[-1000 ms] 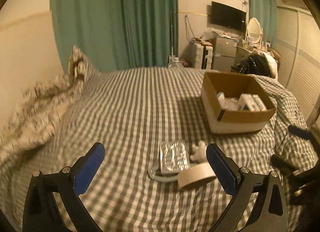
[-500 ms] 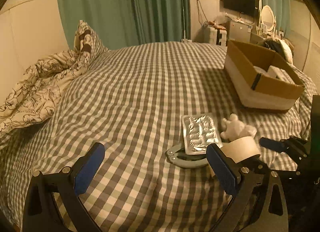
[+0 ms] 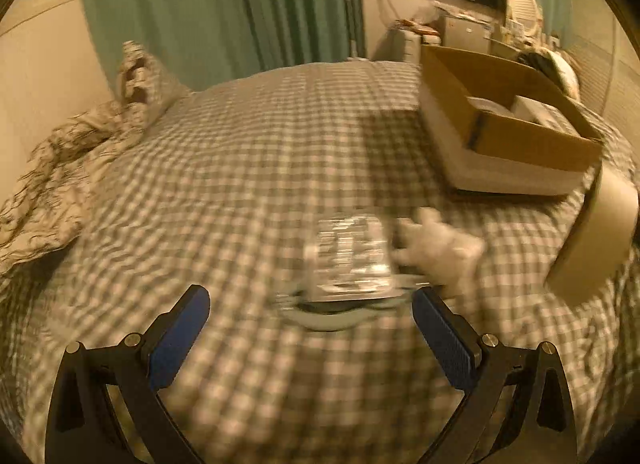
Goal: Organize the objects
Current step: 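Grasp the tape roll with the right tool while the left tool grasps the white figurine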
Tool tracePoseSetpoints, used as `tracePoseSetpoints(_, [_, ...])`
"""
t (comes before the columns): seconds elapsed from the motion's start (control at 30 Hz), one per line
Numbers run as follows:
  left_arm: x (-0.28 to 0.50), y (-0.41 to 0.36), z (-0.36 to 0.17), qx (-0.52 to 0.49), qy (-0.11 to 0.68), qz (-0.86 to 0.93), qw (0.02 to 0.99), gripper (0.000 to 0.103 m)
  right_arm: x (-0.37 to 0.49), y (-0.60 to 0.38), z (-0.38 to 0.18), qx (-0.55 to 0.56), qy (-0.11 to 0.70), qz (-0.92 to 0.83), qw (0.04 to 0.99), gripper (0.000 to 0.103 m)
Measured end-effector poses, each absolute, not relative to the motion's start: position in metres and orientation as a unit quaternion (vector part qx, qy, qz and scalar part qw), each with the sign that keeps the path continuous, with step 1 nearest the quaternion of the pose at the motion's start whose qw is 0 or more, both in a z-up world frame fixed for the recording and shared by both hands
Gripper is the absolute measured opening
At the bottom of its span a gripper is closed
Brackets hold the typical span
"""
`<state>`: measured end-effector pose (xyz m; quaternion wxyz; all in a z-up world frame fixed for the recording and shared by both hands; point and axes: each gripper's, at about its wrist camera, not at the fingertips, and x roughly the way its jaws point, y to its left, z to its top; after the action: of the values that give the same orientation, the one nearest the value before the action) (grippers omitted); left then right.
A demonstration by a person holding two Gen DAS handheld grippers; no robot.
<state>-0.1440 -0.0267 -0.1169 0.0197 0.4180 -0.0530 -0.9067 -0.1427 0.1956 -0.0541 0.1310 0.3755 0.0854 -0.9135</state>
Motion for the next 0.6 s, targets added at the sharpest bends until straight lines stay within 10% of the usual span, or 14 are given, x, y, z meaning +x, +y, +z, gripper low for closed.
tracePoseSetpoints(0.6, [-0.219,0.057,-0.184,0.434,-0.047,-0.899,-0.044,0.093,-0.153,0.279,-0.077,0.396,0.060,-0.910,0.104,0.009])
